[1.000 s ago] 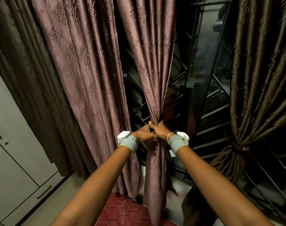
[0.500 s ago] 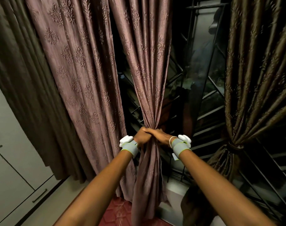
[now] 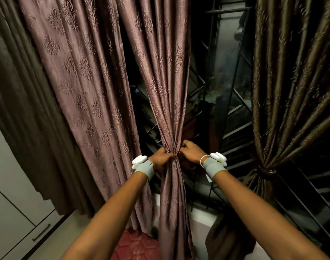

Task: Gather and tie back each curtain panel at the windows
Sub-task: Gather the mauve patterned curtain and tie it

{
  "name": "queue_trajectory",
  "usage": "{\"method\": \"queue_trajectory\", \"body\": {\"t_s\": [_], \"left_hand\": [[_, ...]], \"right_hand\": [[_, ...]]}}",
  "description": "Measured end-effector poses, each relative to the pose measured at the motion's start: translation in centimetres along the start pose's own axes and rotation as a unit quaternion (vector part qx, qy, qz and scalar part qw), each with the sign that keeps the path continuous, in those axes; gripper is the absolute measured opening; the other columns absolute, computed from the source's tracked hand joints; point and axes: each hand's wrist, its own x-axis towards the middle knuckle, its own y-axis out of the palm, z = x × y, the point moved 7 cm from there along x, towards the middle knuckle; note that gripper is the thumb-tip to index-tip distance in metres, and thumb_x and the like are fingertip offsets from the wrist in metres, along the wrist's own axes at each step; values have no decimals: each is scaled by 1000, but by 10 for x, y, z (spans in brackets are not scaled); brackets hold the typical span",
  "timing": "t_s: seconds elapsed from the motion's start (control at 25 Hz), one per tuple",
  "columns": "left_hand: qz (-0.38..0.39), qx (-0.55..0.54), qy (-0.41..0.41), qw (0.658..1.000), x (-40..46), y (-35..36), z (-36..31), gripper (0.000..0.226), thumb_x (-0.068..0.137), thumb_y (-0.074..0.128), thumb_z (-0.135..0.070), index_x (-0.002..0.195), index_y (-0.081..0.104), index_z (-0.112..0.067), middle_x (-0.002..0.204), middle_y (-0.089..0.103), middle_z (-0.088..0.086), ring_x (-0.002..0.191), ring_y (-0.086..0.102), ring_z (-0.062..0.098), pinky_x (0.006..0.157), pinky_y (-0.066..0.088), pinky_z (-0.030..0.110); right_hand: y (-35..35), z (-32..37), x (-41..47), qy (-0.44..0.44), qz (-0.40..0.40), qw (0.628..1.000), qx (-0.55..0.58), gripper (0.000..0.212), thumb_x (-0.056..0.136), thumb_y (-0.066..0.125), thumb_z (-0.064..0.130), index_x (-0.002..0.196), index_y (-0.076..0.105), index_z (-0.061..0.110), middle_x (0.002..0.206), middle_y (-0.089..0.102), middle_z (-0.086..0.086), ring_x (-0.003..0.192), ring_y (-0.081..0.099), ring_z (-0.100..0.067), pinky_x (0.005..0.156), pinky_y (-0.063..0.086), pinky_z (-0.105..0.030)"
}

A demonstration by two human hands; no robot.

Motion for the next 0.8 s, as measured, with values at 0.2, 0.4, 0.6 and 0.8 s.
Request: {"method": "queue_trajectory", "body": {"t_s": [0.2,0.4,0.6,0.8], "left_hand": [[6,141,19,990,0,-3,3,68,80,58,-48,129,56,0,130,59,22,119,58,27,99,47,34],[0,354,33,935,2,-4,-4,38,97,44,-30,117,61,-3,121,62,23,115,56,39,92,43,42],[5,338,14,941,-2,-5,3,48,90,43,-43,117,59,-7,118,62,22,109,59,40,86,50,42],[-34,364,17,931,-2,-18,5,66,76,63,-64,116,57,-12,117,65,14,110,61,35,86,51,40]], "right_hand": [[2,15,-14,-49,-26,990,-130,54,79,67,51,117,57,15,119,67,-13,111,62,-34,88,52,-39],[-7,22,-27,1,-95,982,-163,76,69,54,80,104,63,14,115,66,-17,104,62,-39,81,53,-40],[-8,29,-32,30,-140,975,-171,79,70,53,82,102,61,10,115,65,-17,105,61,-40,80,49,-40],[-7,32,-27,28,-129,972,-192,61,85,51,65,105,58,8,119,63,-18,108,59,-41,82,48,-42]]}}
